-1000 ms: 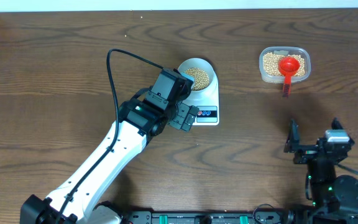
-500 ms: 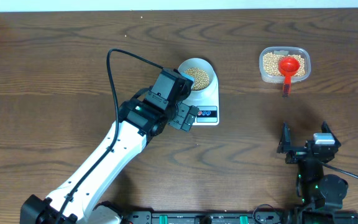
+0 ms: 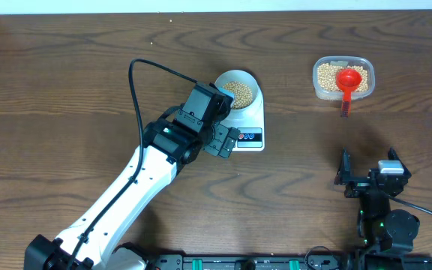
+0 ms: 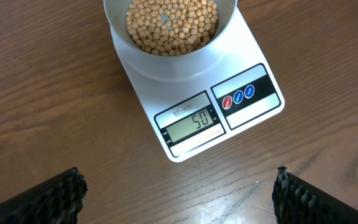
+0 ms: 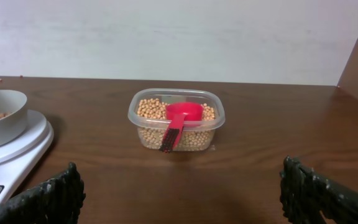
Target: Scoop item into bowl and weigh 50g on scale
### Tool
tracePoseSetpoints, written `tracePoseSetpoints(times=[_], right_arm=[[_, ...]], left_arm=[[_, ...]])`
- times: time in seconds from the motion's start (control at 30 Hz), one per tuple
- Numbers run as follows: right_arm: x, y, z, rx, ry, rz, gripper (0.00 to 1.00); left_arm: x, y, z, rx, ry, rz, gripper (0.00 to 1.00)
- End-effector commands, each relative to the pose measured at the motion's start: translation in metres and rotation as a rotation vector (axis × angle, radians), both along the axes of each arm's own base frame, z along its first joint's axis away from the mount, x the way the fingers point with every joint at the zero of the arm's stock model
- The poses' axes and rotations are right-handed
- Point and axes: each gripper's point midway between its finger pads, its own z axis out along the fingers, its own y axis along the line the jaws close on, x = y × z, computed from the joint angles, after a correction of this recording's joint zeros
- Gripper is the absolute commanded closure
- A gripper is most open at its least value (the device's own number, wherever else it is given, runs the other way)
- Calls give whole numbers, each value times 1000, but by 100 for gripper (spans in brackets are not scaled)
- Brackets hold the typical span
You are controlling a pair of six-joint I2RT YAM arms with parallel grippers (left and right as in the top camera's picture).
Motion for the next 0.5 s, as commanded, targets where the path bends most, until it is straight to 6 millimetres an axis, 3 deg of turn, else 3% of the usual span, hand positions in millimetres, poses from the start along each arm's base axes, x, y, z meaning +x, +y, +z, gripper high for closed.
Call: tracePoseSetpoints(times=[0.0, 0.47], right_arm=[[0, 2, -1, -13, 1, 5, 1], [0, 2, -1, -13, 1, 5, 1]], left_arm=[[1, 1, 1, 2, -1, 6, 2], [1, 1, 1, 1, -1, 6, 2]])
